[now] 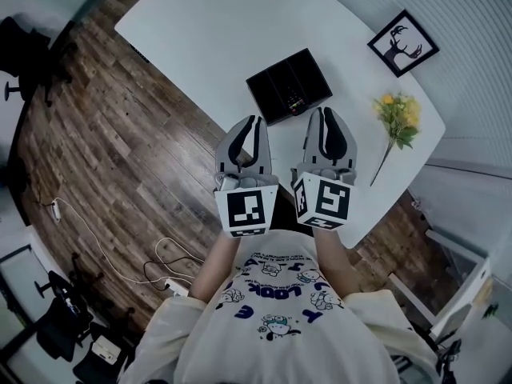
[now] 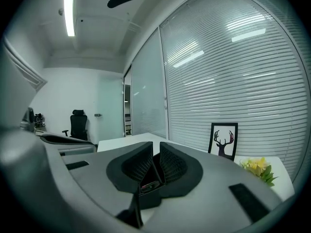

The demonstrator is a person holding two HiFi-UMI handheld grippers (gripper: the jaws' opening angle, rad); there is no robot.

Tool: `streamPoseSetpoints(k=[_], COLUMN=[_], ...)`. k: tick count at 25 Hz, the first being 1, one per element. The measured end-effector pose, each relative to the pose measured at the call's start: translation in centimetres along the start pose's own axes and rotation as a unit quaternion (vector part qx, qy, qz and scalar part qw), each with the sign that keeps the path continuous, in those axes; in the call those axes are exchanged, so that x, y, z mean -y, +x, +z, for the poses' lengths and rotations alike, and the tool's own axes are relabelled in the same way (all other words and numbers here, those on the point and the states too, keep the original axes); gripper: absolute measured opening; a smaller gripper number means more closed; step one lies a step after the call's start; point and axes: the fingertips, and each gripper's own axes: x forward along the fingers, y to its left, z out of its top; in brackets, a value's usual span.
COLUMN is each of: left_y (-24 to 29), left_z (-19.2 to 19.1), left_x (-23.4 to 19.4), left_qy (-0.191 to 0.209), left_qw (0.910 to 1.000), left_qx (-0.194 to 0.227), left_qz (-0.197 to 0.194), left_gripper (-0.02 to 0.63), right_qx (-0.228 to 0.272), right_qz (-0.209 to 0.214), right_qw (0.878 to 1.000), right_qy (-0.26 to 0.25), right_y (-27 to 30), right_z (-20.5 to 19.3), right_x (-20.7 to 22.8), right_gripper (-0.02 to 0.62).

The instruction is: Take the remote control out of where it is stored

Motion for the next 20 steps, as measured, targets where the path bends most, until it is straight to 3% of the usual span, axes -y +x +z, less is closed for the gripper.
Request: streamPoseSetpoints(k=[5,11,14,20], left_y=[2.4,5.3,6.1,7.1], left_z=[-1.3,-2.6,-3.7,-6.7], left_x=[0.6,2.9,3.7,5.6], left_qy=[0.009,0.044,0.059,0.073], left_qw=[0.9994,0.9934,0.989,0.9792], left_qx=[-0.02,-0.041,-0.058,-0.094], left_qz=[-0.025,-0.098,-0.122,-0.164], left_gripper=[0.031,0.034,0.096,0.159], right_qx=[-0.013,-0.023,-0.032,-0.047], right_qz=[-0.018,-0.039,-0.048,-0.065], right_qw=[1.0,0.999,0.998,0.996], right_qy=[0.006,0.01,0.017,0.027], right_y=[1.6,3.6,4.2,4.9], right_z=[-1.0,-1.9,-2.6,-3.7], right_x=[1.4,3.0,3.4,4.5], right_gripper=[0.06,0.06,0.06,0.06])
